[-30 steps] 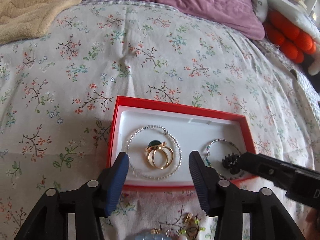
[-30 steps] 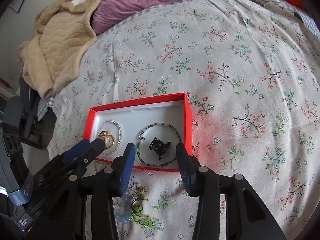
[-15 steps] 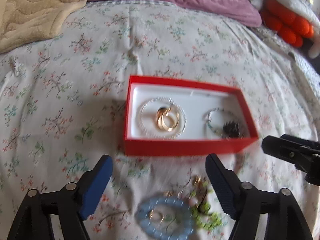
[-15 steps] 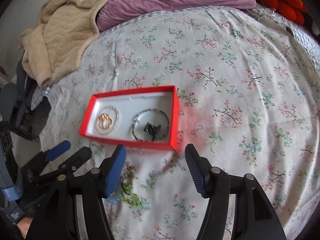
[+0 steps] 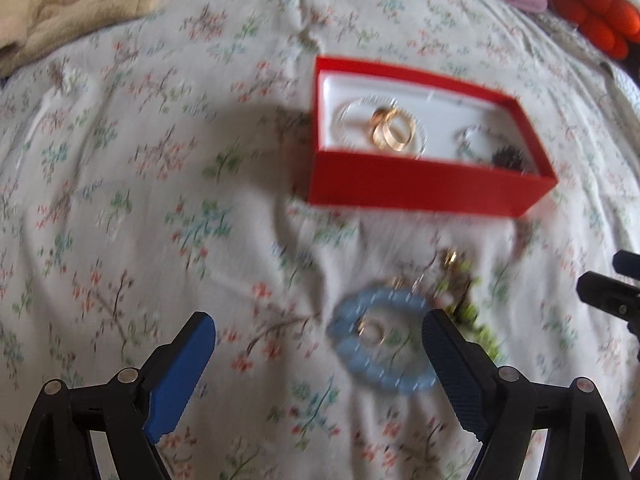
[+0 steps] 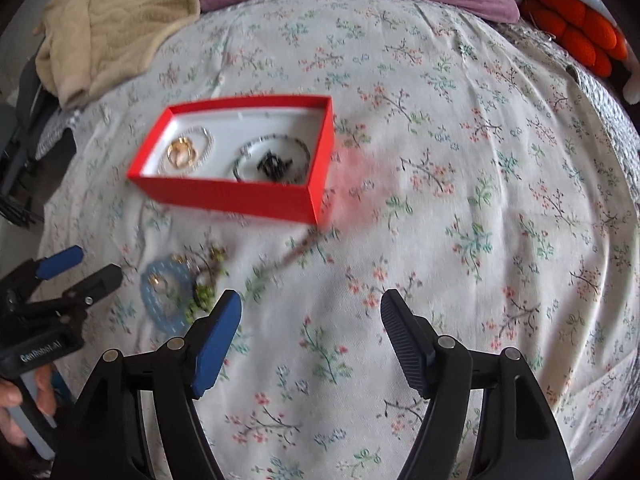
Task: Organize jewelry
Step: 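Lift both tools out of the box back toward the jewelry pile, then grasp the pale-blue bead bracelet with the left tool while the right tool grasps the green beaded bracelet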
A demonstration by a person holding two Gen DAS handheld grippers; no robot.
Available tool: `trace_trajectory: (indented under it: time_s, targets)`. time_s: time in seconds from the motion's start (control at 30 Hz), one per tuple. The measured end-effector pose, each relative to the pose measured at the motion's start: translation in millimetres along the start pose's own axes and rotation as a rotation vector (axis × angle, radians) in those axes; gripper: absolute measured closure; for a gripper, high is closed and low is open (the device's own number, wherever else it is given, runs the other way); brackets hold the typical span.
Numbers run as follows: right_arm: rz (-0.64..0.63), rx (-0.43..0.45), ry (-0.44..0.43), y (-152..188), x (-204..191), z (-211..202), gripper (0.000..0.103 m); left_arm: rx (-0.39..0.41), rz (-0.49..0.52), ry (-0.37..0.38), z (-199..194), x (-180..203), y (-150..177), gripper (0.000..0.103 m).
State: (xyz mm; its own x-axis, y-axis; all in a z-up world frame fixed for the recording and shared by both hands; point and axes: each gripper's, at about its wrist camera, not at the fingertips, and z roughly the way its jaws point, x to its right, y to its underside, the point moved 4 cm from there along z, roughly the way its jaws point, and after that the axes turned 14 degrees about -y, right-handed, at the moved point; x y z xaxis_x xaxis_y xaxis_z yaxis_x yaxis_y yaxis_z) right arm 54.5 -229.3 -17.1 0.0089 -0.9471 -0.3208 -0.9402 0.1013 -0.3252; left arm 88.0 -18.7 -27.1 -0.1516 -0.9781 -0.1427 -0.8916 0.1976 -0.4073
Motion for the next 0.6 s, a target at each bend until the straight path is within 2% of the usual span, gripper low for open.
trace_trajectory:
  time_s: [0.23, 0.47, 0.53, 0.6]
  targets:
    - [-0.049, -0.067, 0.052, 22, -5, 14, 0.028, -0.037, -0.026, 0.02, 4, -11, 15, 0.015]
    - [-0.052, -0.106, 0.092, 33, -3, 26, 0.028, -0.069, -0.037, 0.041, 11, -5, 22, 0.016]
    - [-0.039, -0.114, 0.092, 33, -1, 28, 0.028, -0.083, -0.041, 0.055, 15, -1, 23, 0.019]
    - [-0.031, -0.117, 0.086, 33, 0, 29, 0.028, -0.094, -0.047, 0.065, 17, 2, 23, 0.027]
